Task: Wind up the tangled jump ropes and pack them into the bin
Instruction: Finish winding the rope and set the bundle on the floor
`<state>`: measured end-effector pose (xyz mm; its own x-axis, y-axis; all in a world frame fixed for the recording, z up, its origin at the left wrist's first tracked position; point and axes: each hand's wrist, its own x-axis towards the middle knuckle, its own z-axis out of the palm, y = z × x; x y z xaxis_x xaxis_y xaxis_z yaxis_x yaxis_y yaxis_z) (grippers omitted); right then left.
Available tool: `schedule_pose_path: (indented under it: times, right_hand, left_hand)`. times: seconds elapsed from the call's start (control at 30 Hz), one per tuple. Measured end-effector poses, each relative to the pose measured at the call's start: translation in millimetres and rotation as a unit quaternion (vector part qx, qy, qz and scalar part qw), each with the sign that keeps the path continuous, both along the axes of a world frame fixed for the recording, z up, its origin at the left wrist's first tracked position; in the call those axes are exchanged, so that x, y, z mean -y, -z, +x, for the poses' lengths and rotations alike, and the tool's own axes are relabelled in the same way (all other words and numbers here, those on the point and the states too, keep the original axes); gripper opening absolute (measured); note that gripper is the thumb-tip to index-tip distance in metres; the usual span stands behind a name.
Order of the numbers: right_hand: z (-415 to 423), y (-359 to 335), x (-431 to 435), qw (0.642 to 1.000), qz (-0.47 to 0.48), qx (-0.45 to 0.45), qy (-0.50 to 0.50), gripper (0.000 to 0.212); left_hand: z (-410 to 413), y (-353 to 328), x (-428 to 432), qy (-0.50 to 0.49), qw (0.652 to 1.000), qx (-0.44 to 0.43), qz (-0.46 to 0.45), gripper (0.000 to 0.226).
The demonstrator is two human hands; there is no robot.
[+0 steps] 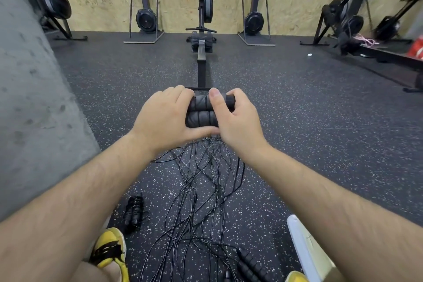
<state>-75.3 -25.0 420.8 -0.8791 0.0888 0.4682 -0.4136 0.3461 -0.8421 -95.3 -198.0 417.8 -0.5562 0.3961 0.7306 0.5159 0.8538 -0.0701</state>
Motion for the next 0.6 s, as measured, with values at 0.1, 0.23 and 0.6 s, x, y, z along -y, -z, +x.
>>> schedule_pose_path:
  times: [0.1, 0.23, 0.6]
  right_hand:
    - [-3.1, -1.7, -3.9, 0.998, 0.039, 0.045, -0.014, 0.038]
    - [-3.1, -13.5, -24.1, 0.978, 0.166, 0.106, -0.073, 0.037]
    - [-2.0, -22.2, -39.8, 0.936, 0.333, 0.116, -0.011, 0.042]
  left_hand:
    - [-1.5, 1.4, 1.3, -0.003, 1.000, -0.012, -0.017, 0.078]
    - [-4.7, -0.6, 9.4, -0.014, 0.999, 0.000, -0.047, 0.081]
    - [-13.9, 11.1, 14.7, -0.027, 0.996, -0.006, -0.081, 0.081]
